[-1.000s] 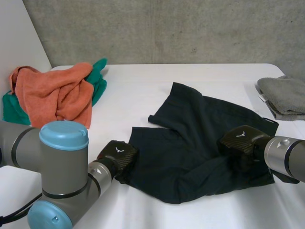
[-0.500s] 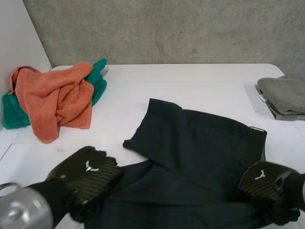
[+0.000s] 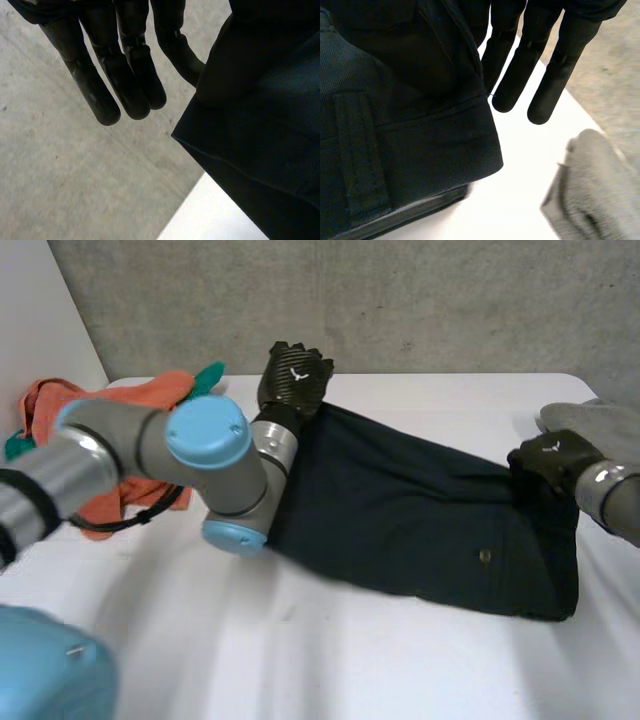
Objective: Fold the laundry.
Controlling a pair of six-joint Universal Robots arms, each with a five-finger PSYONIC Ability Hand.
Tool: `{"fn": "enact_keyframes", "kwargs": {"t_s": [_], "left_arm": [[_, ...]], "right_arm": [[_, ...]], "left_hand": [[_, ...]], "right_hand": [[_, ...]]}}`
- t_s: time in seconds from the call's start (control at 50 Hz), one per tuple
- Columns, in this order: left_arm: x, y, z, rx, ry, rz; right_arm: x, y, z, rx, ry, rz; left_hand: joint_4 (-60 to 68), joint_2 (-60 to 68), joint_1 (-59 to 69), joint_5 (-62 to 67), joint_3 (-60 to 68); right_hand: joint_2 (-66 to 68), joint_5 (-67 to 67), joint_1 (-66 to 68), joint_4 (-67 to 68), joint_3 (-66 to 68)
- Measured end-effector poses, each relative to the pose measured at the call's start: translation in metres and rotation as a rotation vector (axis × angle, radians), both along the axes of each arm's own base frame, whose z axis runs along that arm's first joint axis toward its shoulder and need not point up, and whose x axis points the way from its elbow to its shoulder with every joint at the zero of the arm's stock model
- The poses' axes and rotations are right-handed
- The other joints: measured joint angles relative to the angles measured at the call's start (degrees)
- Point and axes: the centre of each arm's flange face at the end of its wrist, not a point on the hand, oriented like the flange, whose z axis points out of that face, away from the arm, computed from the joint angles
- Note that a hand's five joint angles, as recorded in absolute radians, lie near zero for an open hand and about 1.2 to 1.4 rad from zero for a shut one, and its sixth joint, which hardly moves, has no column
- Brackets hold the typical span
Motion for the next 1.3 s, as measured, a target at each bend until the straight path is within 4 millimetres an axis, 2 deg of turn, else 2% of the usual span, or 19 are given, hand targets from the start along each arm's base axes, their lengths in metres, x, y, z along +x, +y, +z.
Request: {"fn": "enact_keyframes", "kwargs": {"t_s": [0.12, 0.14, 0.16, 0.18, 0.2, 0.24, 0.32, 0.42, 0.48, 0.5, 0.56, 0.68, 0.84, 0.98, 1.04, 1.08, 1.12, 1.24, 1.3], "left_arm": [[-0.017, -0.020, -0.033, -0.050, 0.030, -0.046], [-0.019, -0.023, -0.037, -0.062, 0.043, -0.050], [-0.019, -0.025, -0.039, -0.068, 0.050, -0.051], [-0.020, -0.027, -0.040, -0.073, 0.061, -0.052], [-0.021, -0.028, -0.041, -0.077, 0.072, -0.054], [-0.022, -0.027, -0.039, -0.079, 0.095, -0.059], [-0.022, -0.020, -0.019, -0.078, 0.140, -0.072], [-0.014, -0.006, 0.015, -0.075, 0.176, -0.086], [-0.003, 0.010, 0.037, -0.063, 0.195, -0.095], [-0.001, 0.014, 0.041, -0.058, 0.198, -0.097], [0.011, 0.030, 0.049, -0.024, 0.206, -0.103], [0.031, 0.057, 0.045, 0.070, 0.205, -0.112], [0.051, 0.082, 0.024, 0.189, 0.183, -0.114], [0.058, 0.089, 0.012, 0.232, 0.163, -0.107], [0.060, 0.090, 0.007, 0.245, 0.156, -0.103], [0.061, 0.091, 0.005, 0.251, 0.152, -0.101], [0.062, 0.092, 0.003, 0.256, 0.148, -0.099], [0.067, 0.098, 0.008, 0.256, 0.148, -0.097], [0.071, 0.101, 0.014, 0.247, 0.156, -0.095]], "right_arm": [[0.012, -0.042, -0.017, -0.134, 0.031, -0.054], [0.015, -0.051, -0.021, -0.165, 0.030, -0.058], [0.017, -0.055, -0.024, -0.180, 0.029, -0.059], [0.019, -0.060, -0.026, -0.201, 0.028, -0.061], [0.021, -0.064, -0.028, -0.223, 0.026, -0.063], [0.023, -0.071, -0.029, -0.265, 0.023, -0.072], [0.023, -0.077, -0.020, -0.335, 0.024, -0.125], [0.017, -0.066, 0.008, -0.383, 0.020, -0.205], [0.010, -0.041, 0.035, -0.390, -0.006, -0.240], [0.009, -0.038, 0.038, -0.387, -0.010, -0.242], [0.004, -0.004, 0.050, -0.318, -0.046, -0.231], [-0.004, 0.046, 0.037, -0.094, -0.104, -0.204], [-0.011, 0.082, -0.002, 0.108, -0.180, -0.204], [-0.013, 0.084, -0.027, 0.130, -0.179, -0.208], [-0.015, 0.074, -0.042, 0.112, -0.162, -0.215], [-0.018, 0.068, -0.046, 0.086, -0.146, -0.222], [-0.021, 0.062, -0.048, 0.058, -0.128, -0.227], [-0.049, 0.040, -0.028, -0.127, 0.087, -0.233], [-0.054, 0.036, -0.014, -0.207, 0.216, -0.198]], "left_hand": [[0.0, 0.0, 0.0, 0.0, 0.0], [-9.7, -9.6, -9.6, -8.8, -9.4], [-9.7, -9.6, -9.6, -8.8, -9.4], [-25.0, -26.0, -26.7, -23.7, -24.3], [-34.7, -34.4, -37.8, -33.4, -33.8], [-52.7, -52.6, -54.2, -50.6, -51.4], [-57.2, -56.7, -55.5, -54.8, -56.2], [-57.2, -56.8, -55.5, -54.8, -56.2], [-57.2, -56.9, -55.5, -54.8, -56.2], [-57.2, -56.9, -55.5, -54.8, -56.2], [-57.2, -56.9, -55.5, -54.8, -56.2], [-57.2, -56.9, -55.5, -54.8, -56.2], [-57.2, -56.9, -55.5, -54.8, -56.2], [-57.2, -56.9, -55.5, -54.8, -56.2], [-57.2, -56.9, -55.5, -54.8, -56.2], [-57.2, -56.9, -55.5, -54.8, -56.2], [-57.2, -56.9, -55.5, -54.8, -56.2], [-57.2, -56.9, -55.5, -54.8, -56.2], [-57.2, -56.9, -55.5, -54.8, -56.2]], "right_hand": [[-3.3, -3.8, -1.1, -3.9, -3.6], [-13.9, -13.2, -9.6, -13.3, -14.0], [-19.3, -18.7, -14.8, -18.7, -19.4], [-26.2, -26.6, -22.4, -26.3, -25.9], [-39.5, -40.3, -34.5, -39.3, -39.0], [-51.4, -51.5, -46.6, -51.6, -51.2], [-55.6, -56.2, -50.2, -56.6, -56.1], [-55.6, -56.2, -50.2, -56.7, -56.1], [-55.6, -56.2, -50.2, -56.7, -56.1], [-55.6, -56.2, -50.2, -56.7, -56.1], [-55.6, -56.2, -50.2, -56.7, -56.1], [-55.6, -56.2, -50.2, -56.7, -56.1], [-55.6, -56.2, -50.2, -56.7, -56.1], [-51.7, -53.0, -46.9, -53.5, -53.0], [-17.2, -19.9, -16.1, -19.6, -18.7], [-4.8, -7.9, -6.2, -6.7, -6.3], [-1.5, -4.5, -3.1, -2.5, -2.2], [-1.1, -3.4, -2.1, -0.9, -1.4], [-1.1, -3.4, -1.5, -0.9, -1.4]]}}
